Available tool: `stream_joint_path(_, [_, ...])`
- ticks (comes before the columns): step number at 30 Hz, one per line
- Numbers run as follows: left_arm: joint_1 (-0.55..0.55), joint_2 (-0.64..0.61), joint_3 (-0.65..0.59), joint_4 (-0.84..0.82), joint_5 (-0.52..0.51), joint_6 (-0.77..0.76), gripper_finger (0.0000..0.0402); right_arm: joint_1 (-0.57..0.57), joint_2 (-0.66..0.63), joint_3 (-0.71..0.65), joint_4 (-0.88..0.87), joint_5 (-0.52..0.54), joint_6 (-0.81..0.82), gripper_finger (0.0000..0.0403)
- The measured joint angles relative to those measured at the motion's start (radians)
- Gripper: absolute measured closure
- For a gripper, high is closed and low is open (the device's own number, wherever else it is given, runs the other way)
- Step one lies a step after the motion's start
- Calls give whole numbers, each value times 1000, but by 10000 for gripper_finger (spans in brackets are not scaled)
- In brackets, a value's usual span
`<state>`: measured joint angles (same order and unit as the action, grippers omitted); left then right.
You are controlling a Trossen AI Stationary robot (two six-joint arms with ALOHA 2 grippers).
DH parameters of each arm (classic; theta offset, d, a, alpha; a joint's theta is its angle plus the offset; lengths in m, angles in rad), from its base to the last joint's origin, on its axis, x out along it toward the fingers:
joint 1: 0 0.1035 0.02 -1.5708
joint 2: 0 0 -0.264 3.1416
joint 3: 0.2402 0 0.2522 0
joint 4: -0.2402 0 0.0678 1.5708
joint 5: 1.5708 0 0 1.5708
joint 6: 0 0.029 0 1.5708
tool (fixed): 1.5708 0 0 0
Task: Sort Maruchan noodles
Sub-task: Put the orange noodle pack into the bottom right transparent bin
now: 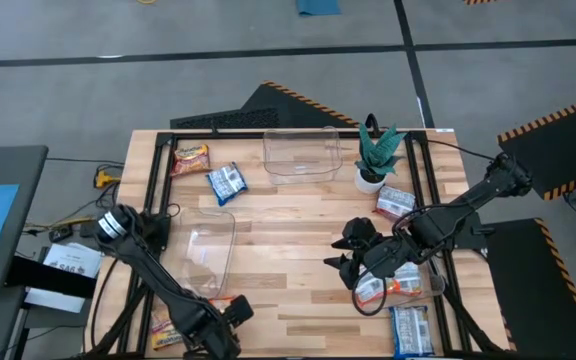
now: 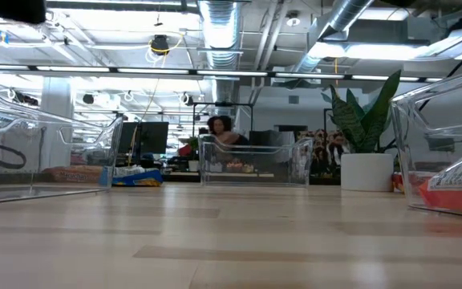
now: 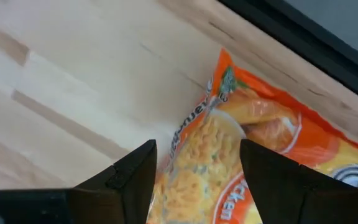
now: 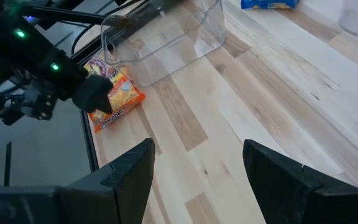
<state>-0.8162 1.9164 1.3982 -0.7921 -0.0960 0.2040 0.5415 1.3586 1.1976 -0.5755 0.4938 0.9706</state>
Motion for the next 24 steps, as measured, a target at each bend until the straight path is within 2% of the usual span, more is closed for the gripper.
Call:
stream_joint_path(9, [5,-1,-47,24,53,4,187,0,0,0,-1,0,-3,132])
stream_joint_path(12, [4,-1,-48,22,58,4,203,0,0,0,-1,0,-3,132])
stream_joint_path(15, [5,-1,-49,21,74,4,246,0,0,0,0,0,1,132])
stream_joint_path(21, [6,-1,-50,23,109,-12,382,0,0,0,-1,1,8,132])
stream_joint_path(24, [8,-1,-50,26,116,-34,397,-1,0,0,-1,1,8,132])
